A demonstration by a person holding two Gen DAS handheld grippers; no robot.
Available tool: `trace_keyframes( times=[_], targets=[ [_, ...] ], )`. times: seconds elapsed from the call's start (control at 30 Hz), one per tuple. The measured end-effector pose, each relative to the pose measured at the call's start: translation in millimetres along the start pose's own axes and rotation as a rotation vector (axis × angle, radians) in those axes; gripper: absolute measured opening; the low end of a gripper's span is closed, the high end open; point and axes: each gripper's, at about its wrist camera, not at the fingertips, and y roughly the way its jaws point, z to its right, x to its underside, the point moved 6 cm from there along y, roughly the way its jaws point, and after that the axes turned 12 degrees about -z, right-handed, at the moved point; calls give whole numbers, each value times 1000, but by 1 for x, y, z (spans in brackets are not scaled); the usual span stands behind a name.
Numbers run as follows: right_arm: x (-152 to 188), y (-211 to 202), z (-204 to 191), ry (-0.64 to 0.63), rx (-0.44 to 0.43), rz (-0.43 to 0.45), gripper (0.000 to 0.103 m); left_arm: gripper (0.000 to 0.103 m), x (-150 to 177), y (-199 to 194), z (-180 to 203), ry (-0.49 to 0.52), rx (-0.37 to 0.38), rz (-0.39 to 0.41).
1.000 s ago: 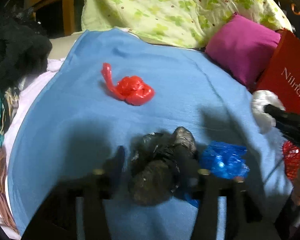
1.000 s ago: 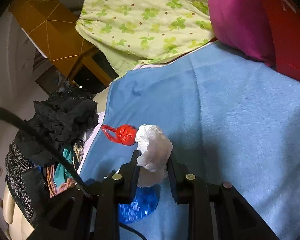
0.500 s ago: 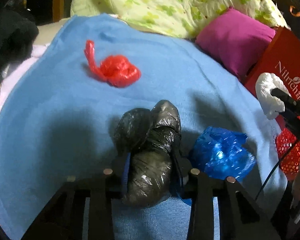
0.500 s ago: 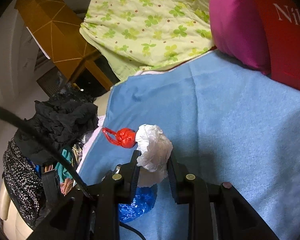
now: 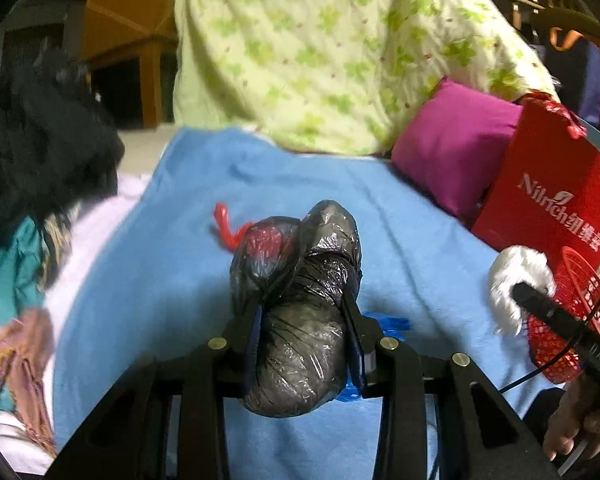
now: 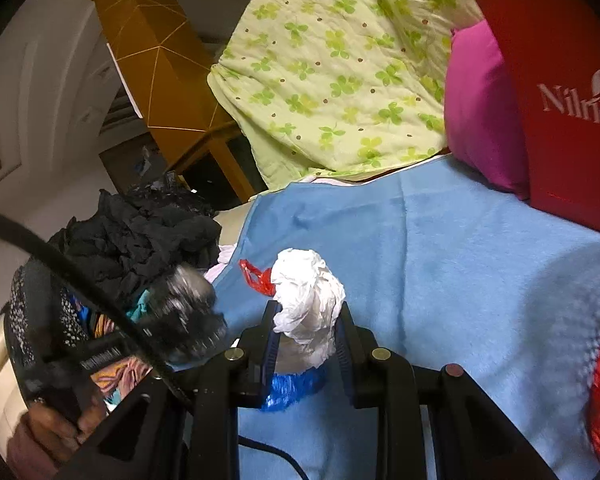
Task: Collect trash
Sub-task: 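Carry the black bag with the left tool while the right tool carries the white bag to the basket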
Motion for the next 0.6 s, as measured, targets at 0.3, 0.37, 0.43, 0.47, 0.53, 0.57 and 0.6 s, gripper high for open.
trace_keyframes(
  times=[0.3,0.37,0.43,0.47,0.53,0.57,0.6],
  targets=[
    [-3,-74,-10,-32,52,80,28,38,4,-43,54,79,12,38],
    [-5,-90,-13,-46,60,107,28,38,6,-51,66,92,19,44],
    [-6,-103,-17,-56,64,124,28,38,6,-58,77,104,28,51],
    [-6,-110,-19,-61,69,132,28,38,6,-62,83,108,33,53],
    [-5,-122,-21,-65,68,145,28,38,5,-69,92,118,32,65],
    [-4,-127,-22,-66,68,153,28,38,4,-73,96,126,27,75],
    [-3,-134,-23,-67,70,162,28,38,3,-74,98,132,21,83]
  ],
)
